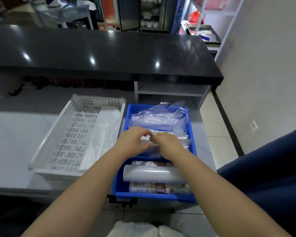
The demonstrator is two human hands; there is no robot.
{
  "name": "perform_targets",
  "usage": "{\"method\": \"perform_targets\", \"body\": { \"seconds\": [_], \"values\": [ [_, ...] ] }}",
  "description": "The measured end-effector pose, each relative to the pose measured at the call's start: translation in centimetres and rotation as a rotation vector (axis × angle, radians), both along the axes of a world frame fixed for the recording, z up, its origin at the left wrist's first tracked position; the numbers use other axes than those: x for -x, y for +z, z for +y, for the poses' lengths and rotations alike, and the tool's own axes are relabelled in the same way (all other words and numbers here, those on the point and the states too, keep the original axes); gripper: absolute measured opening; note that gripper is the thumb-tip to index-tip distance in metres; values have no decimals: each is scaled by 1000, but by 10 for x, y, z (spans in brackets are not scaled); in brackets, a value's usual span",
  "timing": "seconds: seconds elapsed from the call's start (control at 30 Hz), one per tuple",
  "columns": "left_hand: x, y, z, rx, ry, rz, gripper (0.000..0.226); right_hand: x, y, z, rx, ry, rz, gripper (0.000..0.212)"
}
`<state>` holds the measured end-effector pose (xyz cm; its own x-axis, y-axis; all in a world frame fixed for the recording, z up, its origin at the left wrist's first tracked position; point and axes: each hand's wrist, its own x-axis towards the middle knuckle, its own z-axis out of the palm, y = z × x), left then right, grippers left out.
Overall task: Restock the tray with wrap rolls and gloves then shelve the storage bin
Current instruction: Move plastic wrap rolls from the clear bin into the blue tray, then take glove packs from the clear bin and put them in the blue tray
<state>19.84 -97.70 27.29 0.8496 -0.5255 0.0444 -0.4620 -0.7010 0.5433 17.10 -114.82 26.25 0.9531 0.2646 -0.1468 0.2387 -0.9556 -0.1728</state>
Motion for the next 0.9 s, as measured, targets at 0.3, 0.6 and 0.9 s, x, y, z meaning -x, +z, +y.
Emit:
{"method": "perform_targets", "body": {
  "seconds": [0.3, 0.6, 0.9],
  "values": [
    [7, -33, -14, -242, 62, -96, 19, 9, -25, -29, -120, -103, 31, 43],
    [2, 14, 26, -219, 248, -205, 32, -30, 21, 13, -307, 75, -118, 45],
    [60, 38, 209, -322, 726, -206, 30, -43, 56, 211, -234, 532, -243, 37]
  ]
}}
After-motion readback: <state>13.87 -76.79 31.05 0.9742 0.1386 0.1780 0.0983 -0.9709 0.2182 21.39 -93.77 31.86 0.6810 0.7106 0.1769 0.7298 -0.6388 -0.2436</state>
